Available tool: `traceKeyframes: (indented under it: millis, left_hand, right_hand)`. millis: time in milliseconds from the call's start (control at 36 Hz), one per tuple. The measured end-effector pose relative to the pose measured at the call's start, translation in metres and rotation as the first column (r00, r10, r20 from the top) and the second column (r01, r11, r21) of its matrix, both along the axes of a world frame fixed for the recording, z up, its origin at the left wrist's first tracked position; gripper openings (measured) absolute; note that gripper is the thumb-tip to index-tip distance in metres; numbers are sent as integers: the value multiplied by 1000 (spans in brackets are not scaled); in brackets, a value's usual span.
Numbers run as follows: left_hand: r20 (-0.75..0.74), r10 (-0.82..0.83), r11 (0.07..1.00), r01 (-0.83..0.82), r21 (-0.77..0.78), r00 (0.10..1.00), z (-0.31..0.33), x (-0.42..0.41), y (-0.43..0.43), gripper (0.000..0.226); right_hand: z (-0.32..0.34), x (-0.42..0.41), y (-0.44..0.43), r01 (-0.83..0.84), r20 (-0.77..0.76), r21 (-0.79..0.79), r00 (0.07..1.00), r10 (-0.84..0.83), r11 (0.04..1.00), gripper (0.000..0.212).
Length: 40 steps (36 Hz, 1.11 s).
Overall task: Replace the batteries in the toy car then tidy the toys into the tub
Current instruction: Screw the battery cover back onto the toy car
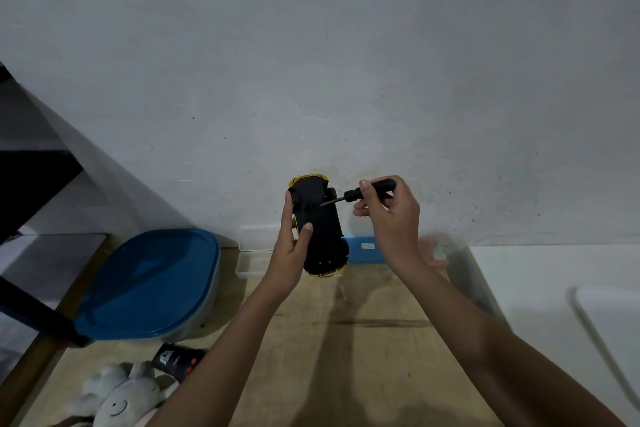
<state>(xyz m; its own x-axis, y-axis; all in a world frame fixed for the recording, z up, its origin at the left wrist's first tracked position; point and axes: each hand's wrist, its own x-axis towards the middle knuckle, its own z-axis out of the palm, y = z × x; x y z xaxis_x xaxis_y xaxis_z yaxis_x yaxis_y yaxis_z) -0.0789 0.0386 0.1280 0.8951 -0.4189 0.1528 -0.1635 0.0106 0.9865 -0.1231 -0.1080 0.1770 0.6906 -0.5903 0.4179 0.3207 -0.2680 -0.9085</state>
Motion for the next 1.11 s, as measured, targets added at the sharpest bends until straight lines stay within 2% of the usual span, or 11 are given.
traceKeyframes:
  millis: [83,222,417,556,722,889,1111]
  left_hand:
    - [8,4,1000,-4,13,1000,0,-1,0,54]
    - [71,12,998,-16,62,997,-3,-1,0,56]
    - [142,39,985,-62,158,989,-15,7,-1,64]
    - [202,68,975,-108,194,977,-15,11,1,62]
    - [230,83,971,-130,200,970,-13,16,3,62]
    - [247,84,970,-135,200,966,-10,16,4,63]
    - [238,92,971,-139,193,967,-9,14,7,63]
  right_hand:
    - [2,-1,1,7,4,-60,1000,-7,998,13]
    - [5,-2,1,14,11,-252,1000,-12,967,13]
    - [13,1,3,1,-6,-538,1000,-5,843,16]
    - [20,1,3,-60,-65,-641,998,24,765,14]
    - [25,1,1,-122,-175,-696,985,-2,707,6]
    - [31,0,6,-134,-221,-731,974,-46,669,10]
    - [34,-2,12,-106,-253,-730,959,-123,675,14]
